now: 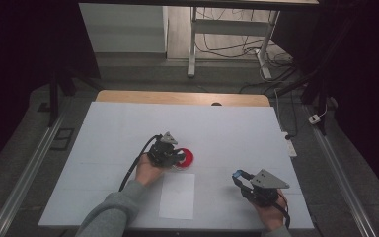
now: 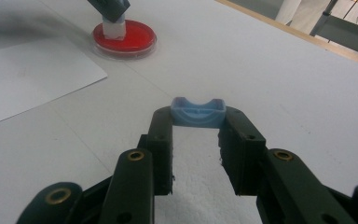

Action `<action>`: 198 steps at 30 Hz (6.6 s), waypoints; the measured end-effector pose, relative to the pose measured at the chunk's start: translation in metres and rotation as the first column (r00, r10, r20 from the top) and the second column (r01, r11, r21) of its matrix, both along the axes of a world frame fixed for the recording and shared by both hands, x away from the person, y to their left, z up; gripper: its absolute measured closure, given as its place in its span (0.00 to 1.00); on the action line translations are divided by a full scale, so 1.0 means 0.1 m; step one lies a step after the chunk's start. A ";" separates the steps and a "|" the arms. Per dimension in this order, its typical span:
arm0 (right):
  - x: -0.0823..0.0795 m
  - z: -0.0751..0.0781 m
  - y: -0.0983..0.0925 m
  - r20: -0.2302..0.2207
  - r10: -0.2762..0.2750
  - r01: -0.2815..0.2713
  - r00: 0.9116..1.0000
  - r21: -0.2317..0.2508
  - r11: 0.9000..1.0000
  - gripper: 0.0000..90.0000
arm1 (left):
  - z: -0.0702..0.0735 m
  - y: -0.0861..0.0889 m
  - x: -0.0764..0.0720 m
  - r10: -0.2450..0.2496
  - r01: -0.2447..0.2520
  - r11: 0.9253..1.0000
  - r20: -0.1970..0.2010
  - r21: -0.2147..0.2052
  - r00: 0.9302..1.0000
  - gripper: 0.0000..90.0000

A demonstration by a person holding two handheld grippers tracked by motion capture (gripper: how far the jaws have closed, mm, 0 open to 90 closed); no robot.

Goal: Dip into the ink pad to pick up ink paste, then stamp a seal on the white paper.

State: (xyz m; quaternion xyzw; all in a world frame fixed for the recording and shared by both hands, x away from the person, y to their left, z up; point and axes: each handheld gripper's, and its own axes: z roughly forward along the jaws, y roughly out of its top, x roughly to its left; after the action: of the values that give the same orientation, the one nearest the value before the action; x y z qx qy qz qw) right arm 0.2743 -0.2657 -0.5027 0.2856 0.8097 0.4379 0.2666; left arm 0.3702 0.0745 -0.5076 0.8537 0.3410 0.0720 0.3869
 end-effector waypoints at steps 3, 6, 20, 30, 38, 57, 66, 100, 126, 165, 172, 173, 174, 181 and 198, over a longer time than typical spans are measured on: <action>0.00 0.00 0.00 0.002 -0.003 0.003 1.000 -0.002 1.000 0.73 | 0.00 0.00 0.00 0.001 -0.001 1.000 0.001 0.001 1.000 0.84; 0.00 0.00 0.00 0.002 -0.001 0.001 1.000 0.001 1.000 0.73 | 0.01 0.00 0.00 0.002 -0.002 1.000 0.002 0.000 1.000 0.84; 0.00 0.01 -0.01 0.008 0.000 0.000 1.000 0.008 1.000 0.73 | 0.25 0.19 -0.03 0.037 -0.033 0.996 0.045 -0.082 0.998 0.84; 0.00 0.01 -0.01 0.005 -0.002 0.002 1.000 0.003 1.000 0.73 | 0.16 0.21 0.04 0.046 -0.046 0.999 0.026 -0.029 0.999 0.84; 0.00 0.01 -0.01 0.004 -0.003 0.003 1.000 0.004 1.000 0.73 | 0.13 0.21 0.05 0.041 -0.041 0.999 0.015 -0.023 0.999 0.84; 0.00 0.01 -0.01 0.004 -0.003 0.003 1.000 0.006 1.000 0.73 | 0.07 0.15 0.06 0.023 -0.023 1.000 -0.001 -0.006 1.000 0.84; 0.00 0.01 -0.01 0.004 -0.003 0.003 1.000 0.005 1.000 0.73 | 0.05 0.14 0.06 0.021 -0.021 1.000 -0.002 -0.003 1.000 0.84; -0.01 0.01 -0.01 0.007 -0.007 0.007 1.000 0.004 1.000 0.73 | 0.01 0.08 0.02 0.020 -0.021 0.999 0.029 0.033 0.999 0.84; -0.01 0.02 -0.02 0.012 -0.007 0.007 1.000 0.007 1.000 0.73 | 0.25 0.27 -0.04 0.030 -0.024 0.996 0.056 -0.091 0.998 0.84; 0.00 0.01 -0.02 0.009 -0.003 0.003 1.000 0.014 1.000 0.73 | 0.55 0.50 -0.35 -0.049 0.061 0.985 0.078 -0.161 0.996 0.84; 0.00 0.01 -0.02 0.008 -0.003 0.003 1.000 0.010 1.000 0.73 | 0.59 0.48 -0.42 -0.084 0.097 0.983 0.087 -0.154 0.993 0.84; 0.00 0.01 -0.02 0.008 -0.004 0.003 1.000 0.010 1.000 0.73 | 0.59 0.48 -0.42 -0.089 0.101 0.983 0.086 -0.154 0.992 0.84; 0.00 0.01 -0.02 0.009 -0.004 0.004 1.000 0.010 1.000 0.73 | 0.59 0.48 -0.43 -0.092 0.104 0.983 0.085 -0.152 0.992 0.84; 0.00 0.01 -0.02 0.009 -0.004 0.004 1.000 0.010 1.000 0.73 | 0.59 0.49 -0.44 -0.105 0.115 0.982 0.078 -0.148 0.991 0.83; 0.00 0.01 -0.02 0.010 -0.005 0.005 1.000 0.009 1.000 0.73 | 0.54 0.44 -0.52 -0.151 0.158 0.980 0.063 -0.120 0.987 0.83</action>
State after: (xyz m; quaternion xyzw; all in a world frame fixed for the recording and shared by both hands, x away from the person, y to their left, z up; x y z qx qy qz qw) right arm 0.2741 -0.2673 -0.5015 0.2866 0.8057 0.4423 0.2703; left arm 0.3183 0.1181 -0.4537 0.8494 0.2671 0.0433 0.4531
